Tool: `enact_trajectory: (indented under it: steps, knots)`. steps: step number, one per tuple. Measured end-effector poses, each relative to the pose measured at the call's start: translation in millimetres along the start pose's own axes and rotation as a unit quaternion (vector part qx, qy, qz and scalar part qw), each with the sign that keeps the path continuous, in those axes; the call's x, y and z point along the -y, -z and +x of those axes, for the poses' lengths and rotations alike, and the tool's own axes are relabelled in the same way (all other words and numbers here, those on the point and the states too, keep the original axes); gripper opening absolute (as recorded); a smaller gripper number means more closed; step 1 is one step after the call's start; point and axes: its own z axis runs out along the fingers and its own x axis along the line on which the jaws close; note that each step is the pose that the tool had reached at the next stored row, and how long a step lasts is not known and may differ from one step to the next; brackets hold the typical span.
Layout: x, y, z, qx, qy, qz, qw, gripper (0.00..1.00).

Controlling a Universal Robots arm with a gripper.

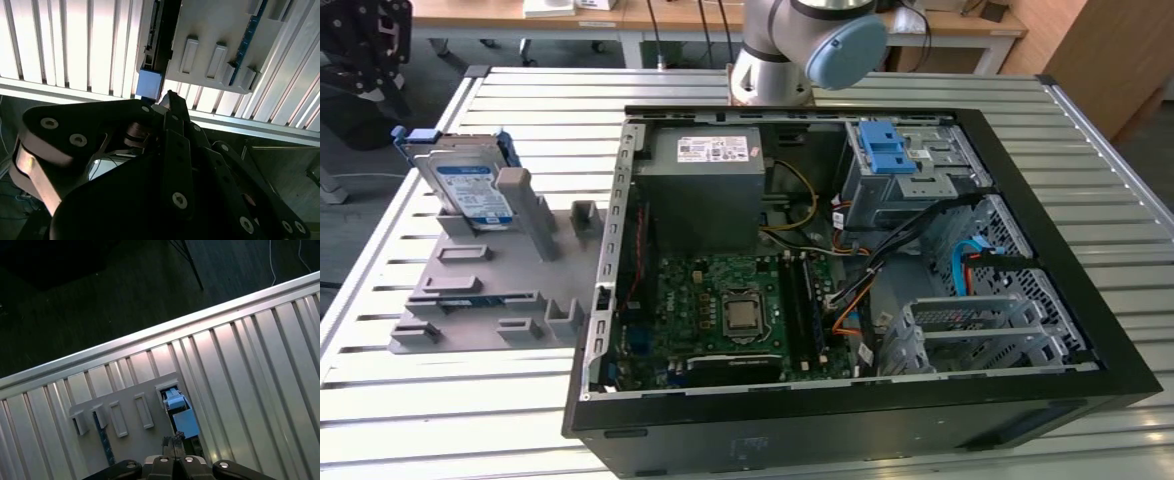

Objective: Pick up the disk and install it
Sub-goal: 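Pick up the disk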

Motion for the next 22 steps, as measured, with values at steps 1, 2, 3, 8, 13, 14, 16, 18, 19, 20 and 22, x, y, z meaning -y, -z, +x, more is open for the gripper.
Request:
enact_trajectory:
  steps: [1, 2, 3, 8, 13, 14, 16, 18, 19, 20, 22]
  knots:
    - [0.0, 0.0, 0.0, 0.0, 0.002, 0.0, 1.0, 0.11]
    - [0.0, 0.0, 0.0, -0.0001, 0.004, 0.0, 1.0, 0.11]
    - [0.0, 0.0, 0.0, -0.0001, 0.007, 0.0001, 1.0, 0.11]
    - [-0.1, 0.0, 0.0, -0.0004, 0.018, 0.0001, 0.9998, 0.11]
    - [-0.2, 0.0, 0.1, -0.0007, 0.029, 0.0002, 0.9996, 0.11]
    - [-0.2, 0.0, 0.1, -0.0008, 0.031, 0.0002, 0.9995, 0.11]
    - [-0.2, 0.0, 0.1, -0.0009, 0.036, 0.0003, 0.9994, 0.11]
    - [-0.2, 0.0, 0.1, -0.001, 0.04, 0.0003, 0.9992, 0.11]
    - [-0.2, 0.0, 0.1, -0.001, 0.039, 0.0003, 0.9992, 0.11]
    - [-0.3, -0.1, 0.1, -0.0008, 0.03, 0.0002, 0.9995, 0.11]
    - [-0.3, -0.2, 0.0, -0.0005, 0.02, 0.0002, 0.9998, 0.11]
